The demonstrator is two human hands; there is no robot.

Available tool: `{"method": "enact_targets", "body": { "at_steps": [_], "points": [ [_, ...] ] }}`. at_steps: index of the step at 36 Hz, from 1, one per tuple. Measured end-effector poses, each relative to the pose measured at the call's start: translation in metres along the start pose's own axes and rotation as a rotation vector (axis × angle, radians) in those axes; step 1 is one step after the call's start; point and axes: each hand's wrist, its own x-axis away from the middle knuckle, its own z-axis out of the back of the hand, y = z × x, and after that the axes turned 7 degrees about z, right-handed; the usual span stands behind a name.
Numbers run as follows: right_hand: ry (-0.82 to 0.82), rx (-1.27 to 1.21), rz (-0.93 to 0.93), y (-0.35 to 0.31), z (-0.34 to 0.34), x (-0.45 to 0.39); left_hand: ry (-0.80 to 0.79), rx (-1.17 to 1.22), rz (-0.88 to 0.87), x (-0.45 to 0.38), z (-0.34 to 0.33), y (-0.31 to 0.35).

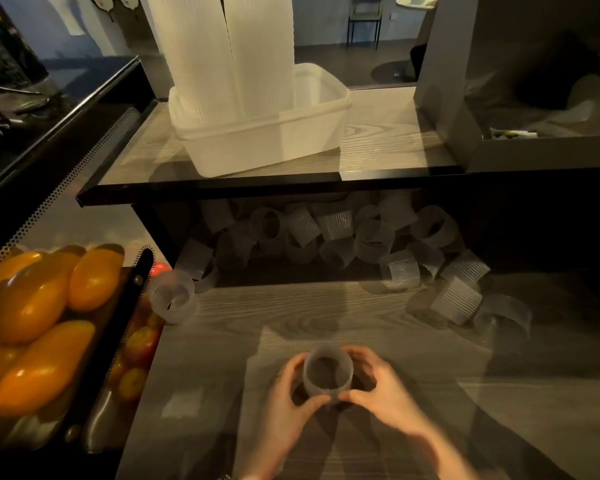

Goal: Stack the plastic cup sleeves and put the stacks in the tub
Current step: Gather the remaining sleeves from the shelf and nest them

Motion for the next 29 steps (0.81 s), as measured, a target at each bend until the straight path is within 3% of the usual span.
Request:
{"method": "enact_targets", "body": {
  "at_steps": [7, 20, 23, 29],
  "points": [
    [0.044, 0.011, 0.015, 0.002, 0.009, -0.006, -0.012, -0.010, 0.019, -0.009, -0.007, 0.006],
    [0.079, -0.011, -0.004, 0.005, 0.049, -0.012, -0.186, -0.090, 0.033, -0.020, -0.020, 0.039],
    [0.107, 0.117, -0.005, -0.005, 0.070, -0.020, -0.169, -0.035, 0.049, -0.026, -0.024, 0.057],
    [0.314, 0.550, 0.150, -0.027, 0.114, -0.061, -0.218, 0.058, 0.167, -0.065, -0.053, 0.114]
  ]
}}
